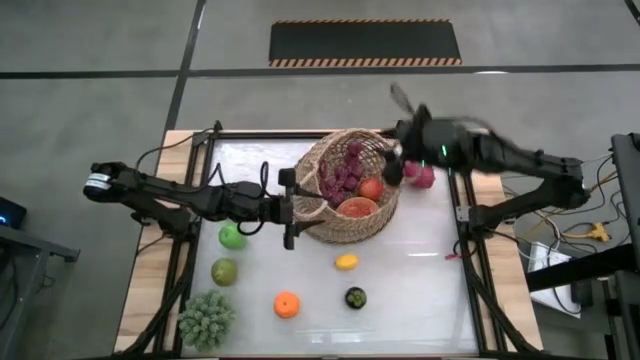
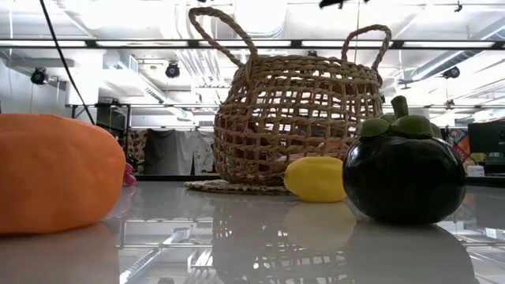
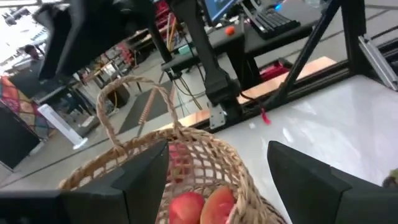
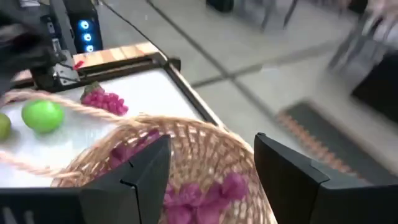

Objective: Build produce basket
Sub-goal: Put the pink dragon fruit into the brown basket

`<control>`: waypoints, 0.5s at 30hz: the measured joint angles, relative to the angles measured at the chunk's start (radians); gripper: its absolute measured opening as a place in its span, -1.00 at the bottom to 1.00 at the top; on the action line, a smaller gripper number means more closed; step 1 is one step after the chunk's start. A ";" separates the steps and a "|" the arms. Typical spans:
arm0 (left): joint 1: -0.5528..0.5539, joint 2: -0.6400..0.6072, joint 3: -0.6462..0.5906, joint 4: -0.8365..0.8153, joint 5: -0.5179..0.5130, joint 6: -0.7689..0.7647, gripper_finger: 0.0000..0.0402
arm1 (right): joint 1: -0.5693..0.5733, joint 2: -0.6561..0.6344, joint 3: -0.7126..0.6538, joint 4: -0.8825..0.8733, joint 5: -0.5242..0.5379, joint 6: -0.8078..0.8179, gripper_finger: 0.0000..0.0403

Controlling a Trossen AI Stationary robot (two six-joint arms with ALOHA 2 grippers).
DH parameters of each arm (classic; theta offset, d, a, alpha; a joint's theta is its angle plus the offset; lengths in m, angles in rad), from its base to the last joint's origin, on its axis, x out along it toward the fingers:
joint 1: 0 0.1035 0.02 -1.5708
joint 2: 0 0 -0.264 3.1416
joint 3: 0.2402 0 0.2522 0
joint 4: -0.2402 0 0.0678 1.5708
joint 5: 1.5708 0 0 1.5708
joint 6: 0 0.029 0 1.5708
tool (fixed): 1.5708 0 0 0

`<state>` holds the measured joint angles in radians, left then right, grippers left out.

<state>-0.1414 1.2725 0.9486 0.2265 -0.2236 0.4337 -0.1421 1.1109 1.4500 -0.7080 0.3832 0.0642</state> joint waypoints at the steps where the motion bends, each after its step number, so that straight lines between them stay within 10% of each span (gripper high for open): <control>1: 0.002 -0.001 0.000 0.013 -0.002 0.008 0.27 | -0.056 0.018 0.034 -0.054 -0.053 0.022 0.08; 15: 0.004 -0.015 -0.005 0.028 -0.164 0.130 0.27 | -0.592 0.172 0.154 -0.544 -0.185 0.135 0.08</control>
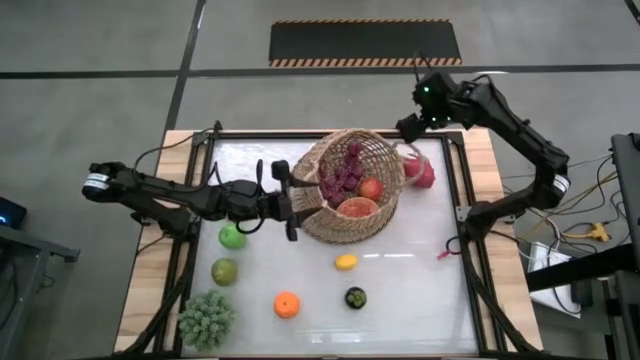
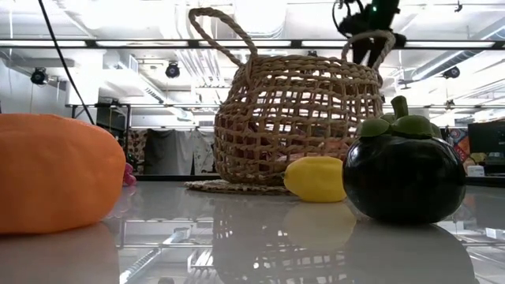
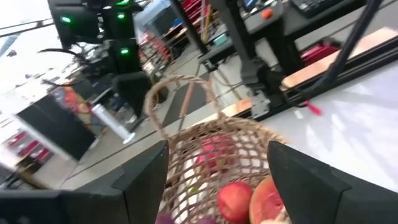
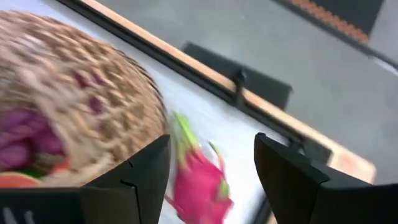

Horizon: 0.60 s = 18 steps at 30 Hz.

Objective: Build produce basket
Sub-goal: Put the pink dragon fruit into the brown basket

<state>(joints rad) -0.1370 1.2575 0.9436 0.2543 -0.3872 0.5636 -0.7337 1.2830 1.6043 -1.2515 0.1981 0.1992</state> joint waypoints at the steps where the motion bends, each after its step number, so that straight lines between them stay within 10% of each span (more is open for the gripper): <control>1: 0.000 0.000 0.000 0.000 -0.018 0.000 0.27 | -0.019 0.005 0.000 -0.015 -0.001 -0.004 0.08; 18: 0.000 0.000 -0.001 -0.001 -0.124 0.000 0.27 | -0.280 0.123 0.030 -0.060 -0.218 -0.110 0.08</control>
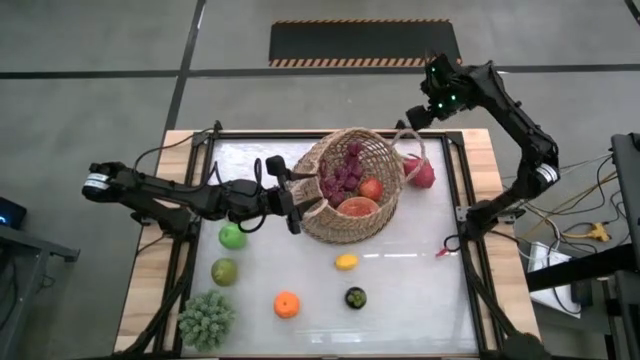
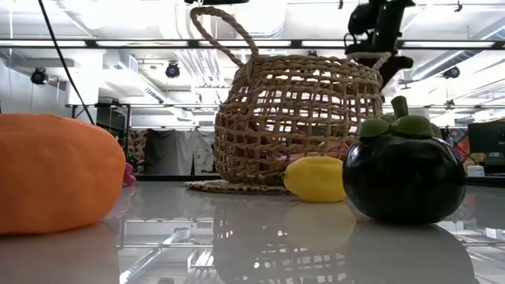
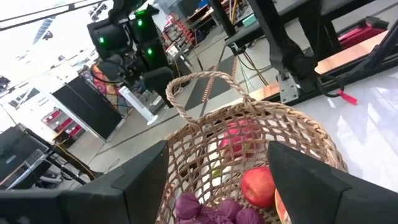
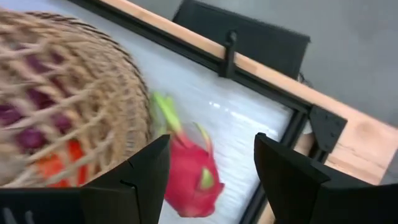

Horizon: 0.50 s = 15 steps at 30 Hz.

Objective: Build produce basket
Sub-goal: Put the pink dragon fruit into the brown basket

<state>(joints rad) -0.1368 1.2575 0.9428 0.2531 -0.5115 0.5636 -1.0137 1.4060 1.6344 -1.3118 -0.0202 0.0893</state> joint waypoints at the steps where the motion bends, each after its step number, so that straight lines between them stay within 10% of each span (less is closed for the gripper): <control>1: 0.000 0.000 0.000 0.000 0.000 0.000 0.27 | -0.023 0.009 0.000 -0.002 -0.015 -0.005 0.08; 15: 0.000 0.000 0.000 0.000 -0.007 -0.002 0.27 | -0.111 0.145 -0.020 -0.077 0.080 -0.106 -0.09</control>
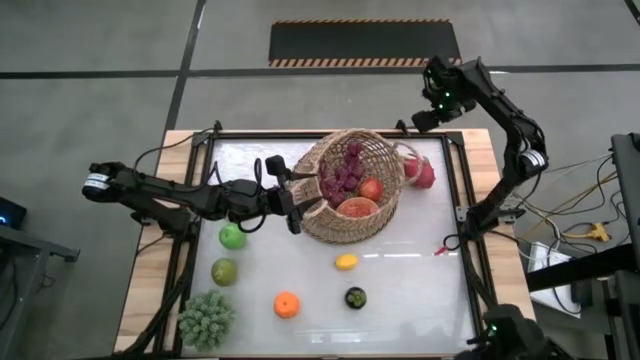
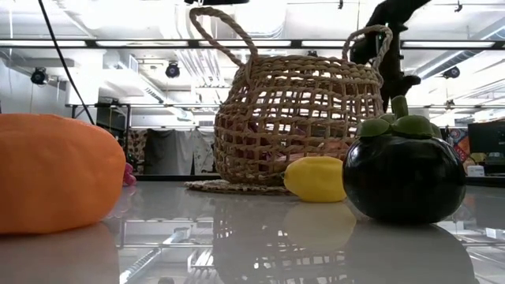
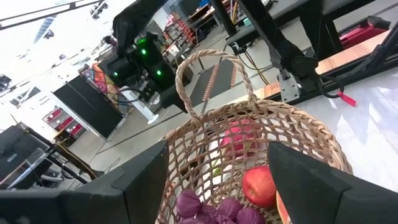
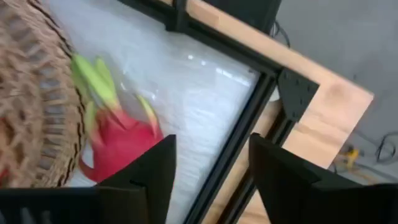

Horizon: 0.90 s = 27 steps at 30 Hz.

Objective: Build produce basket
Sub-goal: Put the pink dragon fruit into the brown basket

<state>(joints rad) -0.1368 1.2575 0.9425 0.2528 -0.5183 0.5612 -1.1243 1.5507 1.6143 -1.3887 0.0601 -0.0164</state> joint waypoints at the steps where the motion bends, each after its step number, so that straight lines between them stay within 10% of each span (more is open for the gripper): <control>1: 0.000 0.000 0.000 -0.001 -0.010 0.000 0.27 | -0.003 0.011 0.000 -0.008 0.000 0.002 -0.13; 8: 0.000 0.000 -0.004 -0.009 -0.066 0.000 0.27 | -0.001 0.041 -0.034 -0.016 -0.069 -0.002 -0.23; 23: 0.000 -0.001 -0.010 -0.009 -0.075 0.005 0.27 | 0.016 -0.002 -0.092 0.034 -0.072 0.006 0.47; 27: 0.000 -0.001 -0.012 -0.009 -0.075 0.013 0.27 | 0.026 -0.001 -0.093 0.000 -0.254 0.028 0.50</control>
<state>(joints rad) -0.1368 1.2564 0.9306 0.2443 -0.5930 0.5739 -1.0986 1.5501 1.5217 -1.3890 -0.1936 0.0113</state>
